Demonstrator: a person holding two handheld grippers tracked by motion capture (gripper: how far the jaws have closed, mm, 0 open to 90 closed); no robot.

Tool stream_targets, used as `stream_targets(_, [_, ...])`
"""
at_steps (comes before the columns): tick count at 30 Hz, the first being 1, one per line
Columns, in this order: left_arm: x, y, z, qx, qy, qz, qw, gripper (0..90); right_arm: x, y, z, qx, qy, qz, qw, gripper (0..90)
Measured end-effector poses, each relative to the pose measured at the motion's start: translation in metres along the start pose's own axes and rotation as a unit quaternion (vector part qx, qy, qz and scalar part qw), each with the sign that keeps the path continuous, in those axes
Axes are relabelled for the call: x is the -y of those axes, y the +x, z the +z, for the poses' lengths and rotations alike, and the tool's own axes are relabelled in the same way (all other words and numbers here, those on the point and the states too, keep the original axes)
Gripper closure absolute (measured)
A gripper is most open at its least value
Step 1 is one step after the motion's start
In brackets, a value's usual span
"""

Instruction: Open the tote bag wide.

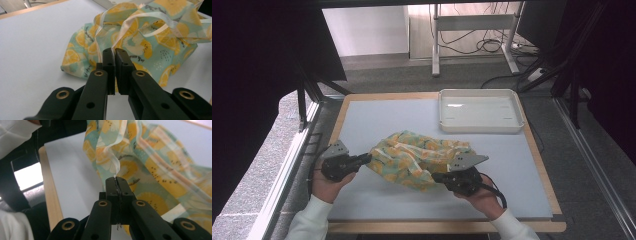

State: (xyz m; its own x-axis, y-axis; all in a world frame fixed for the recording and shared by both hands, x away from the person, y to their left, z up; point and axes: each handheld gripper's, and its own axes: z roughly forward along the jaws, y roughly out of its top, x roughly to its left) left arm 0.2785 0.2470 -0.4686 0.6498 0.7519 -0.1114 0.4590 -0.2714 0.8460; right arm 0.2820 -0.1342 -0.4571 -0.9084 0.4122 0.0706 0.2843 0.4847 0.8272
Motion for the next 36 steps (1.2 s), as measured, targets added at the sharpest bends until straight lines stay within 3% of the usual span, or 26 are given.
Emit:
stream_targets(8, [0.018, 0.001, 0.004, 0.005, 0.021, -0.002, 0.9998, 86.1, 0.017, -0.003, 0.016, -0.005, 0.039, 0.018, 0.9991, 88.8])
stream_targets(18, [0.032, 0.001, 0.018, 0.023, 0.055, -0.008, 0.9982, 85.7, 0.041, -0.012, 0.022, 0.010, 0.074, 0.046, 0.9961, 88.8])
stream_targets(28, [0.036, 0.000, 0.040, 0.014, 0.095, -0.005, 0.9954, 86.0, 0.049, -0.026, 0.021, 0.030, 0.084, 0.066, 0.9939, 88.7])
stream_targets(36, [0.041, -0.001, 0.053, 0.010, 0.118, -0.004, 0.9929, 85.0, 0.054, -0.030, 0.027, 0.027, 0.101, 0.065, 0.9924, 88.6])
